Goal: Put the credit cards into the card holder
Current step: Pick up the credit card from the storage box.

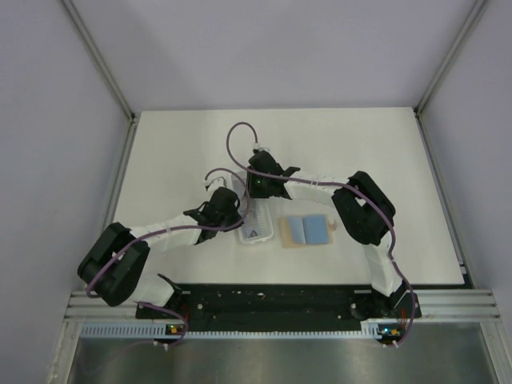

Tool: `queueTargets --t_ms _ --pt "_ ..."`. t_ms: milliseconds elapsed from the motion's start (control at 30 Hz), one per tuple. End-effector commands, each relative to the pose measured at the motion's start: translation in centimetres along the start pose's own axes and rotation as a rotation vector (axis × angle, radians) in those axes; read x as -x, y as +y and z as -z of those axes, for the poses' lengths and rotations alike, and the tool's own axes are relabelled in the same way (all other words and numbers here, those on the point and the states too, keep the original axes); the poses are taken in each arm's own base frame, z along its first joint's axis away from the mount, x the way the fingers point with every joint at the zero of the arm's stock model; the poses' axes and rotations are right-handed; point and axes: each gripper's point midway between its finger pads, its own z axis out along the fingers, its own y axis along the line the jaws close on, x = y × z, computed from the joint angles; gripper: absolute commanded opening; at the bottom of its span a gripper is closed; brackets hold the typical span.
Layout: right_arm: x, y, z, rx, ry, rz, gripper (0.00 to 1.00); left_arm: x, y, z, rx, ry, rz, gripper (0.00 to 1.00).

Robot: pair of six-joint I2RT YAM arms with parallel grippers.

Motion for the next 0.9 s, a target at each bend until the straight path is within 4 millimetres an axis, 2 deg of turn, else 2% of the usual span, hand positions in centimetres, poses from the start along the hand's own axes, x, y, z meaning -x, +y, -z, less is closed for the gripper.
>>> queueTargets --t_ms 0,333,700,867 --pt "1.8 5.5 2.1 0.225 -0.058 0.015 0.3 -1.2 -0.2 -0.2 -0.013 0.046 -0.026 0.0" --pt "2.5 6.6 3.4 0.327 -0.108 0.007 0.29 -1.3 -0.1 -0.3 -0.007 0.051 -0.028 0.0" --pt "2.0 7.1 3.3 0.379 -0.088 0.002 0.24 -1.4 -0.1 -0.3 -0.007 0.055 -0.03 0.0" --pt "1.6 6.5 2.6 0.337 -0.062 0.002 0.23 -1.4 -0.1 -0.4 -0.007 0.055 -0.03 0.0"
